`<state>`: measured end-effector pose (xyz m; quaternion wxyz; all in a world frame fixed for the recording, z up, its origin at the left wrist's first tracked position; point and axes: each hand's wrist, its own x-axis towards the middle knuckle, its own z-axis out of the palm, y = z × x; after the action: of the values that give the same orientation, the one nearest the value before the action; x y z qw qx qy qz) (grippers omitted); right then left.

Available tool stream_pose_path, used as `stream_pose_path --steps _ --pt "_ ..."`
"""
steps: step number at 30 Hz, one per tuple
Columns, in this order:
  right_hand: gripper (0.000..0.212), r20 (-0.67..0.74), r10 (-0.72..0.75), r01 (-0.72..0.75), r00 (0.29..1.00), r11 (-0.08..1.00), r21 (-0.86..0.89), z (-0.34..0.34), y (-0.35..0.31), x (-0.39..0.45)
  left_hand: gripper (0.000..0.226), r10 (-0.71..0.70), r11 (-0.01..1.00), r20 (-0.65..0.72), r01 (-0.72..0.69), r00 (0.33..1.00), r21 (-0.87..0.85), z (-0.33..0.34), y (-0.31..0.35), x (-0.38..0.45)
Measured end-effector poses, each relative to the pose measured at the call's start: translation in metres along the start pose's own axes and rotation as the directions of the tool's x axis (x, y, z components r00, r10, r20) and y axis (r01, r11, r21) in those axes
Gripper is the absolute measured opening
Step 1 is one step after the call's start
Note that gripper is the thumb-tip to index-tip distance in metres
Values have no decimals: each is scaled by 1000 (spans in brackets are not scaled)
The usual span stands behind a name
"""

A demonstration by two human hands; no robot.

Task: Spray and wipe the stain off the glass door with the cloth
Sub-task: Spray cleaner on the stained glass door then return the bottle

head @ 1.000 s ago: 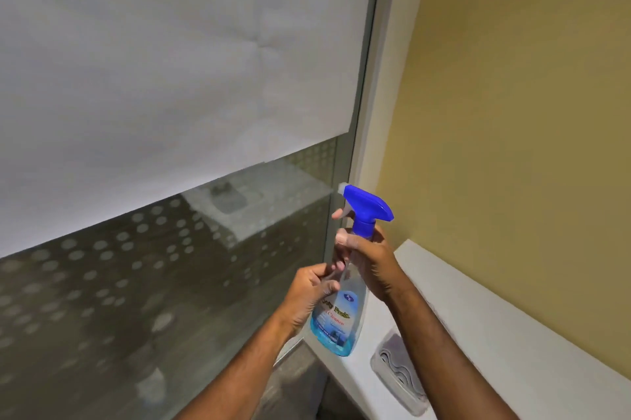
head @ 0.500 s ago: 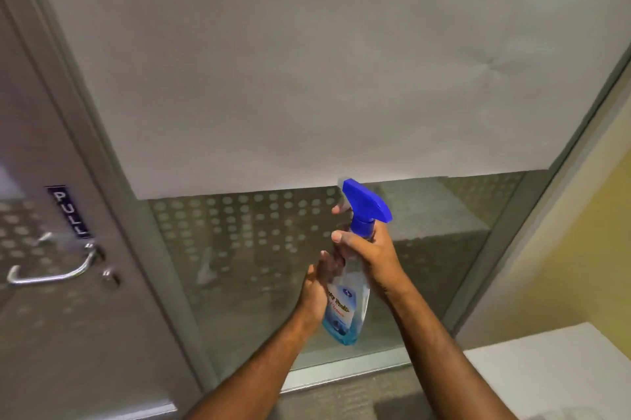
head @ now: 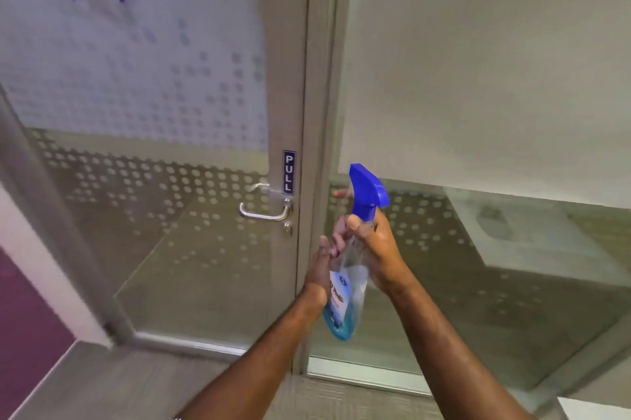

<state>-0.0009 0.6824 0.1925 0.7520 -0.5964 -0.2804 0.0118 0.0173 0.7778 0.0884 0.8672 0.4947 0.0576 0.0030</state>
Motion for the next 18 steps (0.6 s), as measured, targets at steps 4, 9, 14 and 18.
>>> stream_pose_path --steps 4,9,14,18 --pt "65 94 -4 -3 996 997 79 91 18 13 64 99 995 -25 -100 995 0 -76 52 -28" --pt "75 147 -24 10 989 996 94 190 32 25 56 232 973 -70 -232 970 7 -157 107 -54" --pt "84 286 -24 -57 958 961 271 277 43 39 68 283 959 -181 -283 942 25 -219 160 -83" --pt "84 354 -41 -87 934 937 339 334 55 55 73 323 946 -242 -318 915 62 -271 191 -91"
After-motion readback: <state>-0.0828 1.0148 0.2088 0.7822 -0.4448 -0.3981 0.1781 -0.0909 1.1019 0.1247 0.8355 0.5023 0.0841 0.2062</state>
